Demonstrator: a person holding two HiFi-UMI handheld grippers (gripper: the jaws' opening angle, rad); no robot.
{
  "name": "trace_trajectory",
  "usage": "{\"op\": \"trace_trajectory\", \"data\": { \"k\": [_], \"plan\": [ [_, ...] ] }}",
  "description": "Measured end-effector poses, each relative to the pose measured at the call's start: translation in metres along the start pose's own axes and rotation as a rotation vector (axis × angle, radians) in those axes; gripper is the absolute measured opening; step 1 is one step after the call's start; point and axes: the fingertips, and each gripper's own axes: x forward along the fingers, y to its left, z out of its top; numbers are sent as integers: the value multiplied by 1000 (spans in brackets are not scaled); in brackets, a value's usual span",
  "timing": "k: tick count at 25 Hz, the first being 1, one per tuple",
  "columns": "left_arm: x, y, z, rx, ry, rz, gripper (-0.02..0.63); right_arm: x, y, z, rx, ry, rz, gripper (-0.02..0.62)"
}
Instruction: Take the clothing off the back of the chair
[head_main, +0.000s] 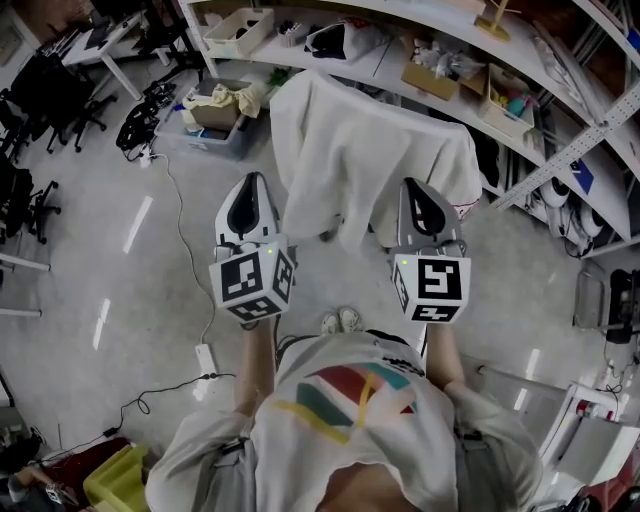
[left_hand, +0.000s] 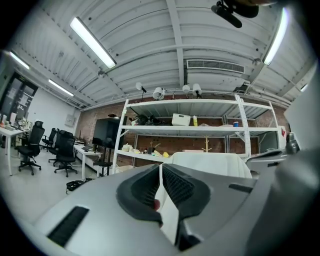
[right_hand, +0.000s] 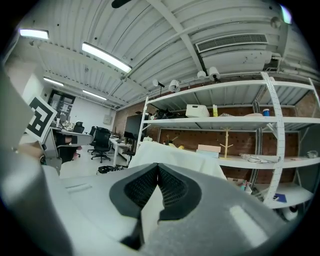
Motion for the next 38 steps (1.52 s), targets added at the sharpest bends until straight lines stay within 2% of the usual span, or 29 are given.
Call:
{"op": "trace_trajectory", "data": {
  "k": [5,9,10,11,12,13,14,16,20,24,29,34,38],
  "plan": [
    [9,-6,3,22,-9,1,28,1,-12,2,20,-16,-11,2],
    [21,-11,20,83,-64,-36,32,-4,-42,14,80,-75,-100,2],
    [26,-14,24,94,-68,-69,68,-6,-53,17,93,-89,-131,2],
    [33,-16,27,105,-64,-105,140,-7,-63,19,101,-93,-153,21],
    [42,-18,28,115,-55,-135,176,-6,-73,19,106,-88,-163,101],
    [51,-18,27,129,-42,-156,197,-5,-81,18,107,-75,-168,167],
    [62,-17,26,146,-27,-168,211,-2,-89,16,105,-57,-174,179],
    [84,-15,16,174,20,-185,228,2,-106,9,91,-21,-196,179],
    [126,-14,-18,165,159,-230,230,7,-131,-5,67,32,-239,176],
    [156,-11,-47,250,268,-231,231,17,-143,-22,55,94,-245,175],
    [179,-18,-58,272,314,-252,232,22,-149,-40,56,145,-251,176],
    [202,-21,-76,331,355,-273,230,27,-149,-54,54,188,-241,176],
    [209,-18,-79,357,355,-273,229,36,-146,-67,56,228,-216,175]
  ]
}}
